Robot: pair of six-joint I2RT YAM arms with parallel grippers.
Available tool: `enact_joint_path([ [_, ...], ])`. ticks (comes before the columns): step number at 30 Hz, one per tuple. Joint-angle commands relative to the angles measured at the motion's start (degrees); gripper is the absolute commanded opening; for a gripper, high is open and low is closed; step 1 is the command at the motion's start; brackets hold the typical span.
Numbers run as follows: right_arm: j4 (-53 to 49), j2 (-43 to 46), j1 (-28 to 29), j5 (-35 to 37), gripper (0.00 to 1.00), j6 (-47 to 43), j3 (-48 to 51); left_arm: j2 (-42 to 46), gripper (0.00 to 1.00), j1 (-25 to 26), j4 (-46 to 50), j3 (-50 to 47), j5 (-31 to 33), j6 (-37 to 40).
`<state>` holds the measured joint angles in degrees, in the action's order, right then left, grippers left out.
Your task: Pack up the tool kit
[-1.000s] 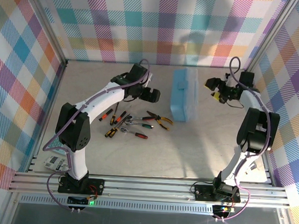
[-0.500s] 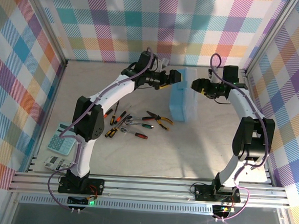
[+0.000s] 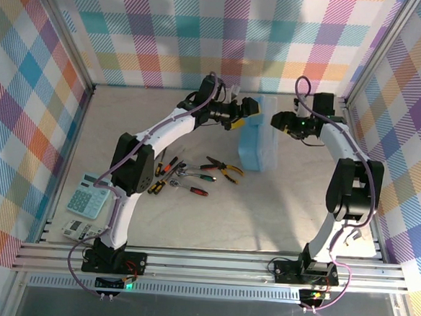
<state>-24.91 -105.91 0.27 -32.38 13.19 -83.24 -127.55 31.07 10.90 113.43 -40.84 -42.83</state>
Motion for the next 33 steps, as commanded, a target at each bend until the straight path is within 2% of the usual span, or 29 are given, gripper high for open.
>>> enact_joint_path([
  [1, 0.0, -2.8, 1.2, 1.0, 0.63, -0.8, -0.9, -2.0, 1.0, 1.0, 4.1, 3.2, 1.1, 0.9],
  [5, -1.1, -3.5, 2.3, 1.0, 0.64, -2.9, -2.1, -3.4, 1.0, 1.0, 9.2, 4.8, 3.3, 2.3],
  [13, -2.8, -4.6, 6.2, -0.1, 0.64, -7.1, -3.6, -5.7, 1.0, 1.4, 9.9, 7.5, 2.2, 1.8],
  [22, -4.2, -5.4, 9.3, -1.0, 0.61, -10.6, -4.2, -6.9, 1.0, 1.7, 9.9, 9.2, 1.2, 1.1],
  [33, -6.5, -5.6, 11.3, -1.1, 0.6, -12.7, -4.3, -8.6, 1.0, 2.1, 5.5, 11.4, -2.1, -2.3],
])
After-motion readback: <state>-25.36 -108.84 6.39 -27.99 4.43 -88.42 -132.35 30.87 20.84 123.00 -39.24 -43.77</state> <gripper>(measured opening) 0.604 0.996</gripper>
